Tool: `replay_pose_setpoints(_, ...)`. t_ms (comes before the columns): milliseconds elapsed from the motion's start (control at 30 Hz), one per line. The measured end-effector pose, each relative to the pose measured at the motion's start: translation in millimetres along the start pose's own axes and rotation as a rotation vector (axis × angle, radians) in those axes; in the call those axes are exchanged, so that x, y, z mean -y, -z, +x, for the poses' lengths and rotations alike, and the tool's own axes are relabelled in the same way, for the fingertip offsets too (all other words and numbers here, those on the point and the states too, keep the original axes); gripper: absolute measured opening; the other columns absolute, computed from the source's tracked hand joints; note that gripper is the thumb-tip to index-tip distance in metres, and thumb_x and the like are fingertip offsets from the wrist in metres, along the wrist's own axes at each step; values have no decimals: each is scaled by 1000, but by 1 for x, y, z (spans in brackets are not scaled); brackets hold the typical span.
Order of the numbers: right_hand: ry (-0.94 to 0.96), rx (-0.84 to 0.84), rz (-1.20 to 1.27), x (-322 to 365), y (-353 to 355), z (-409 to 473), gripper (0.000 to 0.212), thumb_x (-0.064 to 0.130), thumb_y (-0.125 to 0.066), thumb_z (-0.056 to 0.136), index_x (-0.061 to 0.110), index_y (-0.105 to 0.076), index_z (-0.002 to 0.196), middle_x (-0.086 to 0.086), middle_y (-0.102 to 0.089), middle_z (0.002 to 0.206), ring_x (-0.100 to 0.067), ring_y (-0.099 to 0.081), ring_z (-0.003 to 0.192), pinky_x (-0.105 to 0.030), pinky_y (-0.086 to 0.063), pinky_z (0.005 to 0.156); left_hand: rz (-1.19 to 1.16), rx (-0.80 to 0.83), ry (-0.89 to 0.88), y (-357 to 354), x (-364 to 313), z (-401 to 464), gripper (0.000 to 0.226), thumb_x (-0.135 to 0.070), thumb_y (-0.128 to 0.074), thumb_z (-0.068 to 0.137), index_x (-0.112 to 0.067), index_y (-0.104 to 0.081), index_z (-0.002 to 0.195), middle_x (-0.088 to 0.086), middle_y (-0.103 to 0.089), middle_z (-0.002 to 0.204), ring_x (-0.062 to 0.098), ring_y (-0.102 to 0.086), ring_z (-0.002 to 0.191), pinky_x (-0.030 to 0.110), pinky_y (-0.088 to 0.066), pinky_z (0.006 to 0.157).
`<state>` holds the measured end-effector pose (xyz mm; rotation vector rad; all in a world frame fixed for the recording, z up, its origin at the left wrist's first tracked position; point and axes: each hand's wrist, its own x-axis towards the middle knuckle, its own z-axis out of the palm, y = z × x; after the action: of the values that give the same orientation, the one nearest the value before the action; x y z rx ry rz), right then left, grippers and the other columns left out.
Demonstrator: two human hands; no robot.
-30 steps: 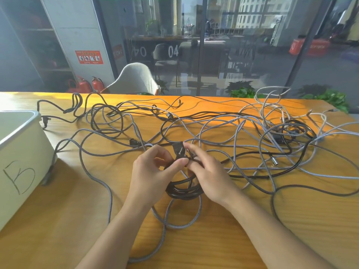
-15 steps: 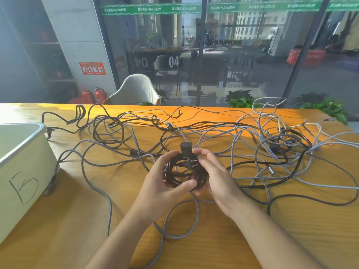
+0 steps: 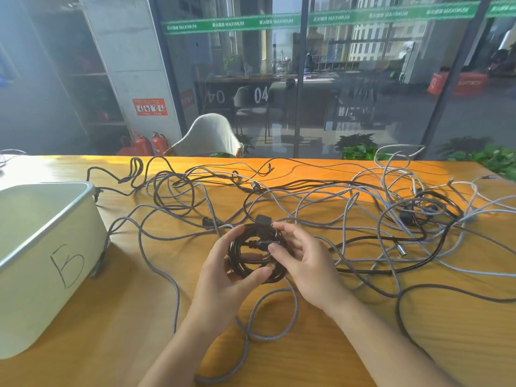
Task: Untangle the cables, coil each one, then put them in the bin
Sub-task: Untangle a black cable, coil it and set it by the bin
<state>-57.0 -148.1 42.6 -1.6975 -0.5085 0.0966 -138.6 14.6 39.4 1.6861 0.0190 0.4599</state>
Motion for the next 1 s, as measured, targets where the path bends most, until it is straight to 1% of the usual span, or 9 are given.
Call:
replay_pose_setpoints(133,125,-9,-121,4,0,-3,26,35,-65,102,44,-58,126,13,-73,118,-10,-71,109,-44,-63,86,-62,-1,-8,1,-1,-1,77,-15,-89,78,-25,-52,145,4,-69,129,26,-73,111,45,-63,87)
replay_pose_setpoints(233,188,-75,-246,4,-3,-6,19,48,-68,96,44,-57,111,19,-71,108,-10,-72,102,-43,-62,78,-96,-11,-16,-2,0,-2,74,-8,-85,79,-23,-52,143,8,-72,122,27,-73,109,41,-64,83)
replay_pose_setpoints(300,218,-126,-301,4,-5,-7,26,57,-73,87,40,-63,105,22,-69,105,-8,-71,97,-36,-62,73,-65,-22,-27,-3,2,-2,71,-5,-83,83,-24,-52,143,13,-71,123,28,-73,108,40,-64,84)
replay_pose_setpoints(400,218,-177,-274,-3,-7,-4,24,48,-81,85,33,-74,103,26,-68,110,-6,-70,102,-35,-62,79,-56,-39,-33,-5,3,-2,65,-9,-80,86,-26,-52,143,13,-70,124,28,-73,110,41,-64,85)
replay_pose_setpoints(533,145,-136,-219,-9,-6,0,11,33,-78,92,28,-72,99,23,-70,118,-4,-70,106,-32,-63,82,-76,-51,-30,-5,1,-2,48,-10,-69,96,-27,-54,139,2,-72,122,25,-73,108,38,-64,82)
replay_pose_setpoints(600,89,-90,-195,-8,-4,0,8,34,-71,98,26,-68,100,18,-74,108,-1,-72,98,-28,-63,78,-61,-65,-25,-5,3,-1,43,-13,-66,99,-28,-56,137,-2,-71,122,25,-72,109,36,-63,83)
replay_pose_setpoints(700,11,-72,-169,-4,-2,0,9,34,-64,102,26,-67,104,9,-77,92,-4,-74,86,-35,-63,75,-21,-58,-17,-3,5,0,41,-14,-65,102,-31,-56,137,-5,-68,128,24,-68,119,42,-61,93)
replay_pose_setpoints(867,22,-60,-156,3,-1,-2,13,37,-64,102,27,-70,109,10,-78,92,-5,-74,88,-35,-61,79,-68,-74,-9,-2,4,-1,43,-4,-63,101,-27,-56,137,-8,-68,127,24,-68,117,34,-60,89)
replay_pose_setpoints(1000,143,-110,-278,3,-6,-5,21,45,-80,89,30,-73,102,24,-70,107,-3,-70,99,-28,-60,84,-110,-68,-17,-2,1,-2,45,3,-63,99,-21,-56,136,0,-72,119,24,-72,107,32,-61,85)
